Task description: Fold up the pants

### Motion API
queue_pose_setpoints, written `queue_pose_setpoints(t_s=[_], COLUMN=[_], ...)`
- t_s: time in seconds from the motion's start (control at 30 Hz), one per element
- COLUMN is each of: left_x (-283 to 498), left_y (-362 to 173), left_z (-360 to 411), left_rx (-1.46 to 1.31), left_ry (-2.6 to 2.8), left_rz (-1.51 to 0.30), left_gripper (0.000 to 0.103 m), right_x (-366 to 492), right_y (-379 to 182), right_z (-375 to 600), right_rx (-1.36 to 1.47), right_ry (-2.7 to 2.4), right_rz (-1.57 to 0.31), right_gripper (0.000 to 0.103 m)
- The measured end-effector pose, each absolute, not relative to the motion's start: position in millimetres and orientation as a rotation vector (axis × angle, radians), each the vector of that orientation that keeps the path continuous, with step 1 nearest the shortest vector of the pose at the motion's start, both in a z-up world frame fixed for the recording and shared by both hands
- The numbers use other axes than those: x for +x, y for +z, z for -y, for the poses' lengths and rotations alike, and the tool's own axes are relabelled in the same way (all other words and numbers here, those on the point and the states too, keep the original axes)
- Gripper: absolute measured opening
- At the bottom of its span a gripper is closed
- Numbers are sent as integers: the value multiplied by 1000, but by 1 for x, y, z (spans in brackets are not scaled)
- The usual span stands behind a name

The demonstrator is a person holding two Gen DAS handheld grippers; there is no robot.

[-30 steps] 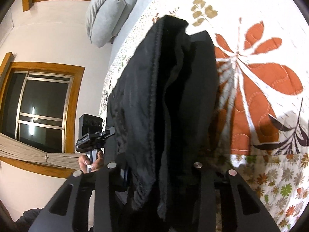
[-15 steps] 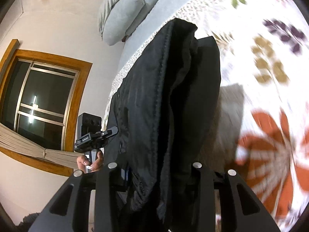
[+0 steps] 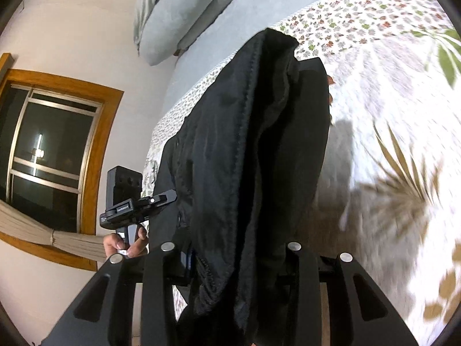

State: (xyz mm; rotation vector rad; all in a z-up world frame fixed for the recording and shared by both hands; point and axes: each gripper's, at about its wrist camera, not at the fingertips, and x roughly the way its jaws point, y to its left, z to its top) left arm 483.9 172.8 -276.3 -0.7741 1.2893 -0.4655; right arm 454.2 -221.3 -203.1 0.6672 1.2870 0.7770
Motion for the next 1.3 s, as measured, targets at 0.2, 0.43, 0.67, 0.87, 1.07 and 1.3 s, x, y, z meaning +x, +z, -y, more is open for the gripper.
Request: queue_pose_setpoints(t_s=[0.2, 0.43, 0.67, 0.87, 1.07, 1.3], left_x=[490, 469, 426, 421, 411, 362], left_y=[-317, -304, -263, -279, -271, -238], left_z=[-190, -213, -223, -212, -213, -226], left_rx=[-774, -817, -599, -496, -525, -615], left_ry=[-412, -395, -265, -145, -144, -189], left_rz=[-1337, -1235, -1123, -1195, -1148, -1024], left_gripper=[63, 79, 86, 89, 89, 92], right_x=[471, 459, 422, 418, 404, 350], right_y=[-258, -253, -219, -239, -226, -199], right_z=[229, 259, 279, 264, 269, 296], right_rx=[717, 761, 673, 527, 577, 723], right_ry=[681, 624, 606, 454, 464, 462], right_rz=[-1355, -1310, -1220, -1280, -1227, -1111], right_gripper=[48, 62, 63, 68, 69, 81])
